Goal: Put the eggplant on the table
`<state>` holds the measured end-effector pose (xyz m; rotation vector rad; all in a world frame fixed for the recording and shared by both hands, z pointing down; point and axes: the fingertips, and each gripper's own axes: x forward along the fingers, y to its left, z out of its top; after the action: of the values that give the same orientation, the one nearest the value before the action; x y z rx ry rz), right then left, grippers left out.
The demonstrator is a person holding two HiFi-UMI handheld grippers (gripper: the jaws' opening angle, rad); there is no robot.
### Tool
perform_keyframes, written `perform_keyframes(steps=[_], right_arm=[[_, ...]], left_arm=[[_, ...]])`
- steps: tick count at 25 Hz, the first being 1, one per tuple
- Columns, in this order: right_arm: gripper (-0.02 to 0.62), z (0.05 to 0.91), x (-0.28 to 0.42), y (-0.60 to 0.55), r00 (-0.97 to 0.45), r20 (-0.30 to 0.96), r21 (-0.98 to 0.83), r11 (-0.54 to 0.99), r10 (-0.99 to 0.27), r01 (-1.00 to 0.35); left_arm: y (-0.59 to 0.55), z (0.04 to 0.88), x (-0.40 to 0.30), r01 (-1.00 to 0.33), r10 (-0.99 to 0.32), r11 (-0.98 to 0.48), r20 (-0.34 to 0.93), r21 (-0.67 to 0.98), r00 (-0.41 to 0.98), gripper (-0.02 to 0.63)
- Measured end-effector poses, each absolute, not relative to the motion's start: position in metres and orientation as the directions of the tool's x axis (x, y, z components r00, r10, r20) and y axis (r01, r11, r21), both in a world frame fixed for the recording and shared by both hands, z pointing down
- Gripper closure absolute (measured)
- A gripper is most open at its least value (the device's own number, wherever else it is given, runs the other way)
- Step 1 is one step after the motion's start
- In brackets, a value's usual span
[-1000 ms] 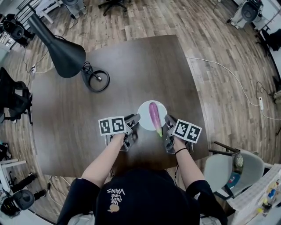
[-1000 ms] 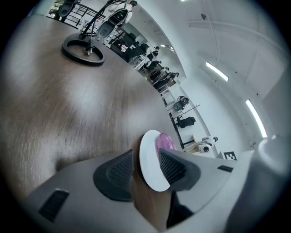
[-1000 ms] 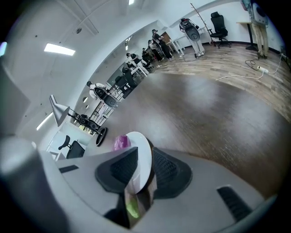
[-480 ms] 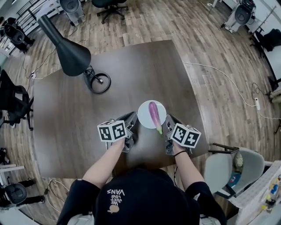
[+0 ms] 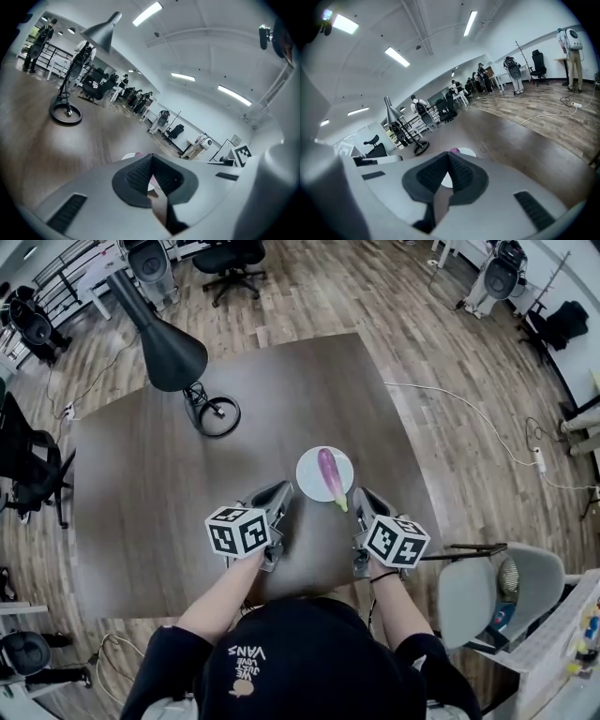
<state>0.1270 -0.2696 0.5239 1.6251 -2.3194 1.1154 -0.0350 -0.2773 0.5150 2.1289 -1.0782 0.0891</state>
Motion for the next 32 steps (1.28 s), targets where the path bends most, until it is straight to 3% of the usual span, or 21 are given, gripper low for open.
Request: perform_keyframes(steps=[32], right_arm=[[0.577,0.501,0.089,-0.085,-0.324,0.419,-0.392,0.154,-0.848,-0.907]], left_arm=[[-0.105,0.495,-0.071,-0.715,-0.638,-0.541,0.338,0.443,0.692,0.595]])
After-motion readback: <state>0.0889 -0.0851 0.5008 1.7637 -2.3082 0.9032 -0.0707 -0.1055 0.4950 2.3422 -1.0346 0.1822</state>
